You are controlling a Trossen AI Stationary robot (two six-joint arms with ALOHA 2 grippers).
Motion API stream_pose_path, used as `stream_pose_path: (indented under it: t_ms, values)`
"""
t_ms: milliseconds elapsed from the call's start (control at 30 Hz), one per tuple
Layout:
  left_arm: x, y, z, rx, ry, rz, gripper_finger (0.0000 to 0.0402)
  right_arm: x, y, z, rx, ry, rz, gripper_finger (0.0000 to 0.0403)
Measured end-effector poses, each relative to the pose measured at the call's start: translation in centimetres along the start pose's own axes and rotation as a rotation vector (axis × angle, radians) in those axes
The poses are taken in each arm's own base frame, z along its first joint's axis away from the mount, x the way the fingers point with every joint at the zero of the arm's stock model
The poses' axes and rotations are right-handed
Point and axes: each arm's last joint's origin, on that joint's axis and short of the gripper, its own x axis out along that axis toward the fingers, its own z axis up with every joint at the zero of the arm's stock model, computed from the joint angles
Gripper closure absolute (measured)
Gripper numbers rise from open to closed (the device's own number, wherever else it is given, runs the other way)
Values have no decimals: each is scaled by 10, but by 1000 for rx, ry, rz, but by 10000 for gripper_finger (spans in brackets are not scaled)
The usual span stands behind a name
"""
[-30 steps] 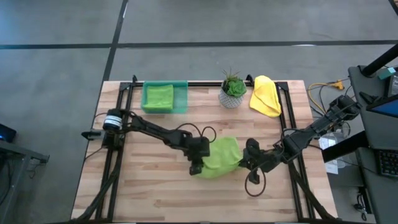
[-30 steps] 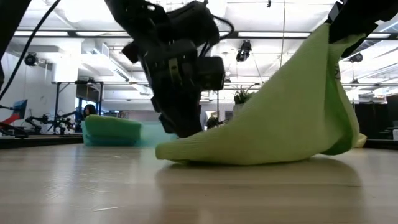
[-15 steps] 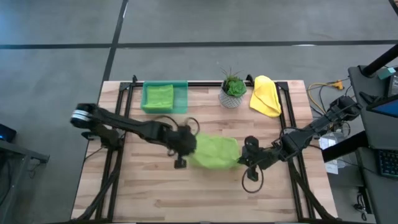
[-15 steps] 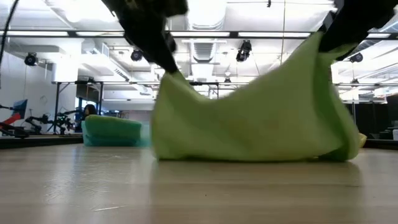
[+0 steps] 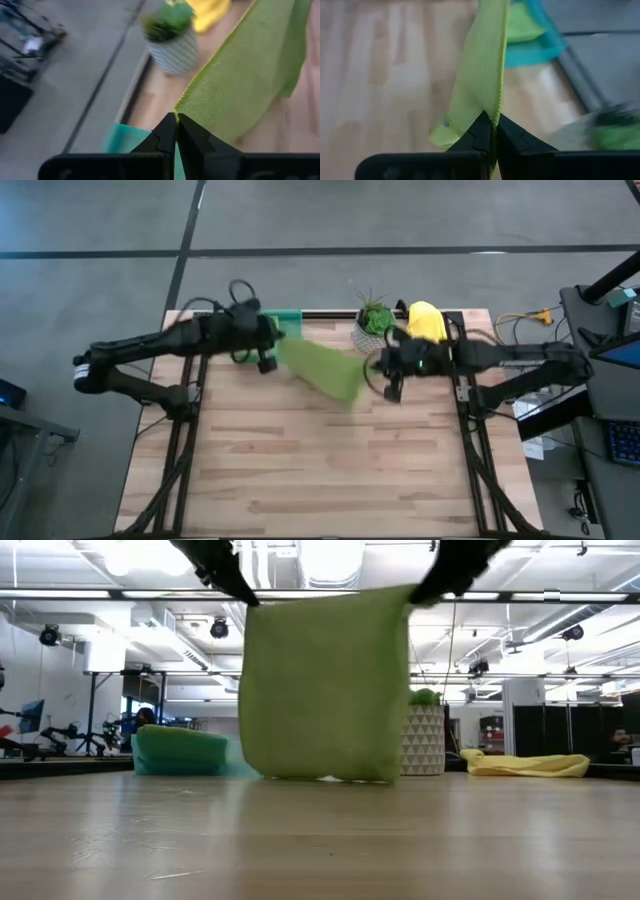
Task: Fold microfiber towels
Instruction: Fold the yellow-green microfiber cloth
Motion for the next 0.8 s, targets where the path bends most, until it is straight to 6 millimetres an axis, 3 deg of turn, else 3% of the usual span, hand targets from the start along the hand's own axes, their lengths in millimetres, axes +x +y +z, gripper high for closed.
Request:
stream_pose_path:
  t_ms: [133,233,400,600,800]
  values:
    - [-18,11,9,-34,-76,12,401,-18,-13,24,-40,-36,-26,394]
    - [-22,-5,6,-54,-49,-81,401,-16,0,19,-34,25,65,394]
    - [4,-79,-19,-69,70,-281,402,20,52,-33,-2,173,197,394]
    - [31,-183,-62,-200,28,-513,402,45,105,-96,116,218,305,394]
    - [47,-240,-95,-372,121,-676,402,48,137,-127,160,283,392,394]
